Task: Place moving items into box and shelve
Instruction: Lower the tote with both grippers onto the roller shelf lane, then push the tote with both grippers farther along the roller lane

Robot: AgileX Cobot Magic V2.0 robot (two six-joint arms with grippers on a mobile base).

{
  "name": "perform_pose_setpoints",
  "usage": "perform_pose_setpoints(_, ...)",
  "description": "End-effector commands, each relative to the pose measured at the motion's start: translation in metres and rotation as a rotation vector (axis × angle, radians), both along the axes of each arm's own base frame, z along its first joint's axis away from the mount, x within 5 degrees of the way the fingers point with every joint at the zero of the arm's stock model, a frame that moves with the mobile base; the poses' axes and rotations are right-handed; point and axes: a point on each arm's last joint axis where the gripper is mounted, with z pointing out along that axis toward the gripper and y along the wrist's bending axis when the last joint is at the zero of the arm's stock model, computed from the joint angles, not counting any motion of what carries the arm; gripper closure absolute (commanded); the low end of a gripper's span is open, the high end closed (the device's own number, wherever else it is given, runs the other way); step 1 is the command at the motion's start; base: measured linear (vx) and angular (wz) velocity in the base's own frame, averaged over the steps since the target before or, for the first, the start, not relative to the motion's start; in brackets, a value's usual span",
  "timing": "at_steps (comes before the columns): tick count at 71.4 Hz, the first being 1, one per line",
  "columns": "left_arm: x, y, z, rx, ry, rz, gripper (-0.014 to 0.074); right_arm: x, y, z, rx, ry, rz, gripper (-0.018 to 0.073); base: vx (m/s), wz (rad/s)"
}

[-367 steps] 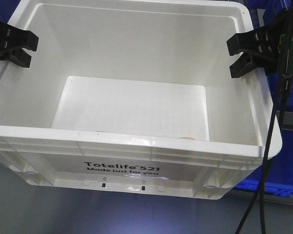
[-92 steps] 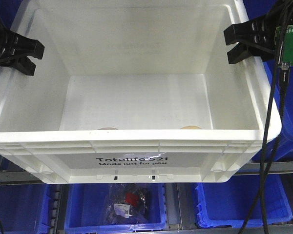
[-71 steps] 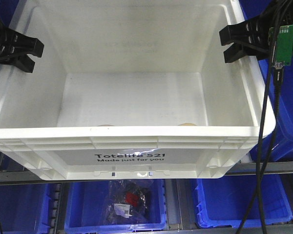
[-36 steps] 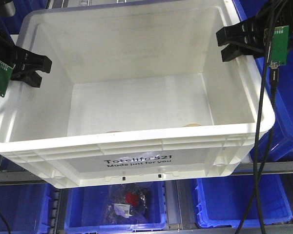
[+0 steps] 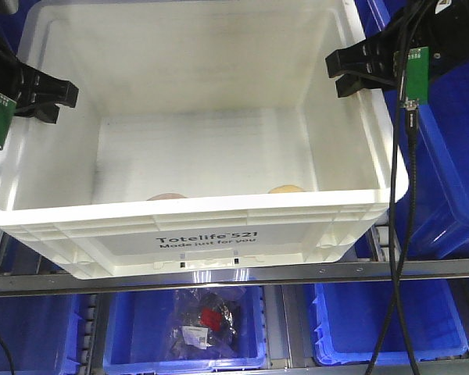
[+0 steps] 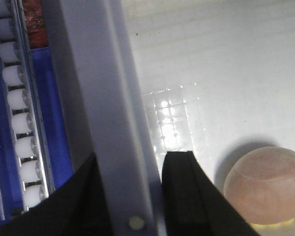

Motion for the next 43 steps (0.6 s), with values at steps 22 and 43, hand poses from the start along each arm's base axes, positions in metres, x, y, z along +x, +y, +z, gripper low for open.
perform_pose_setpoints(22,0.005,0.0,0.032,0.0,-0.272,-0.032,0.0613,0.009,0.009,0.03,0.136,-0.221,0.004,0.0571,0.0,0.0)
perform_pose_setpoints(43,0.008,0.005,0.035,0.078,-0.319,-0.035,0.0613,0.014,0.012,0.028,0.157,-0.23,0.001,0.0571,0.0,0.0)
